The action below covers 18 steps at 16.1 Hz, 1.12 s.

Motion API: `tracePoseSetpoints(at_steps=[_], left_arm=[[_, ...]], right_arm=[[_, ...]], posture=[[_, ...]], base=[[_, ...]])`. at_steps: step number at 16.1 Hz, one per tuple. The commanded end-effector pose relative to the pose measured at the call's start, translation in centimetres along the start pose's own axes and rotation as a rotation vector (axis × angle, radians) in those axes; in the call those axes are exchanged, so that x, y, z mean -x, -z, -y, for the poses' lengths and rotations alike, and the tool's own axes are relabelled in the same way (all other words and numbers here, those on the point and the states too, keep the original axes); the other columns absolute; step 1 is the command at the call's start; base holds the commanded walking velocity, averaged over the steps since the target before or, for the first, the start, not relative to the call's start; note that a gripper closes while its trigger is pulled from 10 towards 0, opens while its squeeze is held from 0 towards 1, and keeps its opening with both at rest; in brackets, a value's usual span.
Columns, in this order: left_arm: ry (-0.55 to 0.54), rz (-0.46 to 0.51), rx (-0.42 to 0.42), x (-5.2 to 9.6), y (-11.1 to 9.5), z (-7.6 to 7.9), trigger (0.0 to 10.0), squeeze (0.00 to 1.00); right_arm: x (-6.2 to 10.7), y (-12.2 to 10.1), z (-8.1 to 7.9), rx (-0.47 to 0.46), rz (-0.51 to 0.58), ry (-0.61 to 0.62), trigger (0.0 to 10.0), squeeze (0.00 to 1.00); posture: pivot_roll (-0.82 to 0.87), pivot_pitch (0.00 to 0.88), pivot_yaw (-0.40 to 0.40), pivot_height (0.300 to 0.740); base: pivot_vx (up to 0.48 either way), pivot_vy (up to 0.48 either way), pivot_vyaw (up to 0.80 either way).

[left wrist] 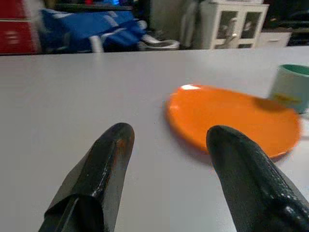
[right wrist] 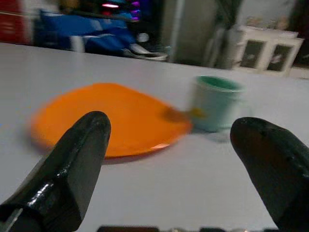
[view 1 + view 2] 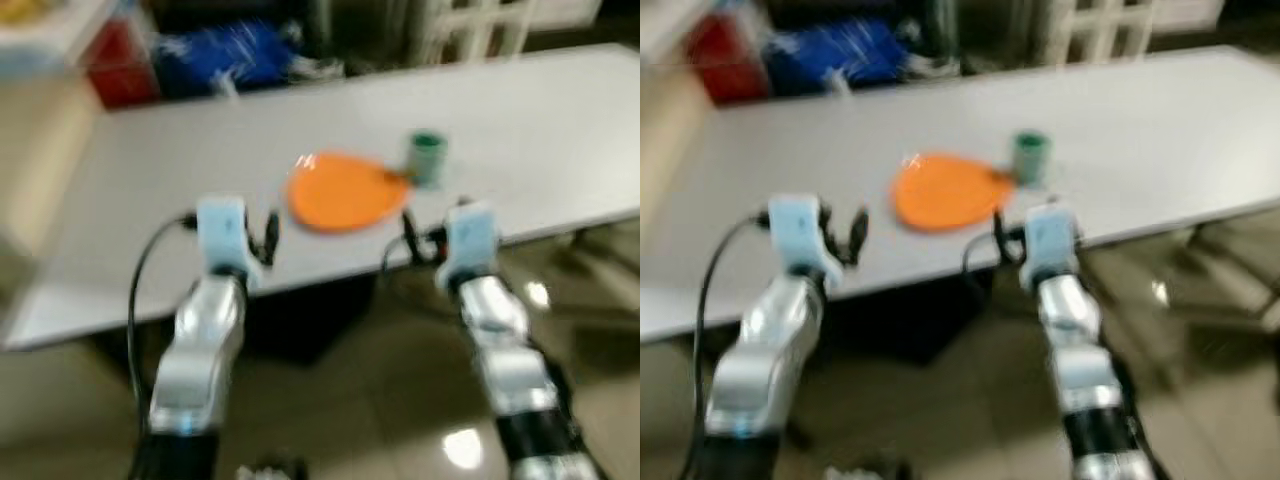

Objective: Setting the table

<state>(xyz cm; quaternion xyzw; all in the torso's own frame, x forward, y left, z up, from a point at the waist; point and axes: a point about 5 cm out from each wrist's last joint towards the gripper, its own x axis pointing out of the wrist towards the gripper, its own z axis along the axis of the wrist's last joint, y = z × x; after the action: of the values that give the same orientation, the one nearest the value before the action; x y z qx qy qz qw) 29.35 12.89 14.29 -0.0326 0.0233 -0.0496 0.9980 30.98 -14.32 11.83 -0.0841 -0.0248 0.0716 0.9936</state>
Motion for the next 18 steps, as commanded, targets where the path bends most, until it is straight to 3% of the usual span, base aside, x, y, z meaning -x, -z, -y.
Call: tracePoseSetpoints(at_steps=[1, 3, 18], left_arm=[[0.0, 0.02, -0.009, -0.2, -0.7, 0.0, 10.0, 0.0], [0.004, 0.025, -0.014, -0.2, -0.8, 0.0, 10.0, 0.0], [-0.004, 0.055, -0.069, -0.5, -1.9, -1.1, 10.0, 0.0]], right_arm=[[-0.4, -0.3, -0.3, 0.011, 0.012, -0.014, 10.0, 0.0], [-0.6, -0.2, -0.3, -0.012, 0.016, -0.018, 10.0, 0.0], [-1.7, -0.3, -2.3, -0.048, 0.026, -0.059, 10.0, 0.0]], posture=[[-0.05, 0.0, 0.041, 0.74], [-0.05, 0.0, 0.042, 0.74], [-0.03, 0.0, 0.072, 0.74]], base=[[0.0, 0.476, 0.59], [0.0, 0.48, 0.58], [0.0, 0.48, 0.0]])
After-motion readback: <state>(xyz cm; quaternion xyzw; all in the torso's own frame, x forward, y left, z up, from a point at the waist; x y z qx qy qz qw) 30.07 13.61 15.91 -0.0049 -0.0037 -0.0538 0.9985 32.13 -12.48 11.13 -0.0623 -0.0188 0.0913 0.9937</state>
